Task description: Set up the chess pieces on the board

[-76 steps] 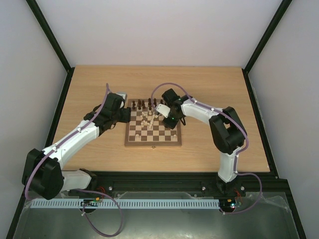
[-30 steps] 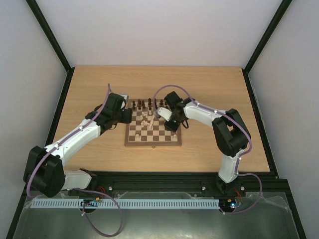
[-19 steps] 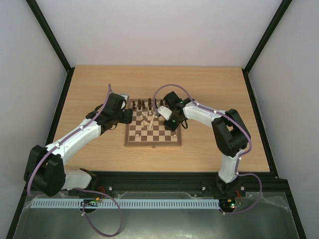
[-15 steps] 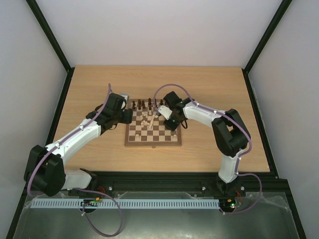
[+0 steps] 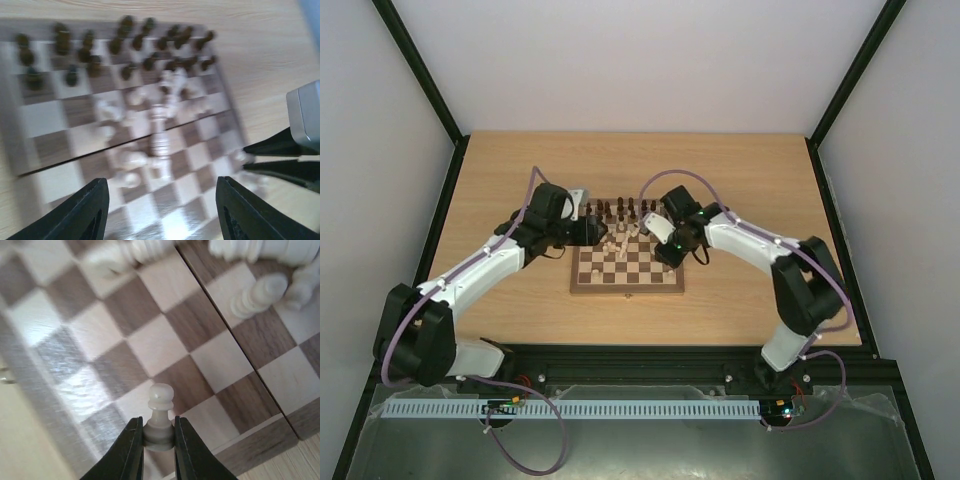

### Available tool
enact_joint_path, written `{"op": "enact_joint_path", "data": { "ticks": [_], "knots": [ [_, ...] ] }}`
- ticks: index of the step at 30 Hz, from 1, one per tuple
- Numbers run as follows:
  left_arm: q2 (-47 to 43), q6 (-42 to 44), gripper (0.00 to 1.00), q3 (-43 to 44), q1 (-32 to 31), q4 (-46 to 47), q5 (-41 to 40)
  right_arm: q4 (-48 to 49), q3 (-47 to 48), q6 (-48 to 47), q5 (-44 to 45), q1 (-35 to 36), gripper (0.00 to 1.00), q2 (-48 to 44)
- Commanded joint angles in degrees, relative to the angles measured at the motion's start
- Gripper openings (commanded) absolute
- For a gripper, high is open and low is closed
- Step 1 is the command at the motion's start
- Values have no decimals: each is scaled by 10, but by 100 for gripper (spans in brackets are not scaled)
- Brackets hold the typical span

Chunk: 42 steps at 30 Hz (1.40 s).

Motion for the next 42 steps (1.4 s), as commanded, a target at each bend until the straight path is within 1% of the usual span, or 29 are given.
{"op": "enact_joint_path", "data": {
  "ticks": [1, 4, 7, 11, 16, 23, 29, 40, 41, 42],
  "knots": [
    [14, -109, 59, -20, -4, 113, 199, 8, -30, -28, -101, -1, 12, -96],
    [23, -158, 55, -34, -16, 171, 260, 12, -47, -29, -146, -1, 12, -136],
    [44, -184, 56, -35, -38, 205, 303, 20, -59, -24, -184, -1, 12, -165],
    [65, -199, 54, -36, -63, 229, 321, 26, -67, -21, -215, -1, 12, -183],
    [78, -238, 46, -54, -68, 290, 350, 26, -73, -21, -225, 0, 13, -188],
    [83, -249, 38, -60, -72, 300, 361, 44, -79, -10, -216, -1, 13, -198],
    [92, -252, 37, -62, -73, 301, 364, 62, -85, 3, -223, -1, 13, -205],
    [98, -265, 18, -69, -74, 318, 376, 75, -90, 17, -215, -1, 13, -197],
    [98, -266, 16, -68, -74, 318, 377, 74, -90, 17, -213, -1, 14, -196],
    [98, -264, 14, -67, -74, 316, 377, 74, -89, 18, -211, 0, 18, -195]
  ]
}}
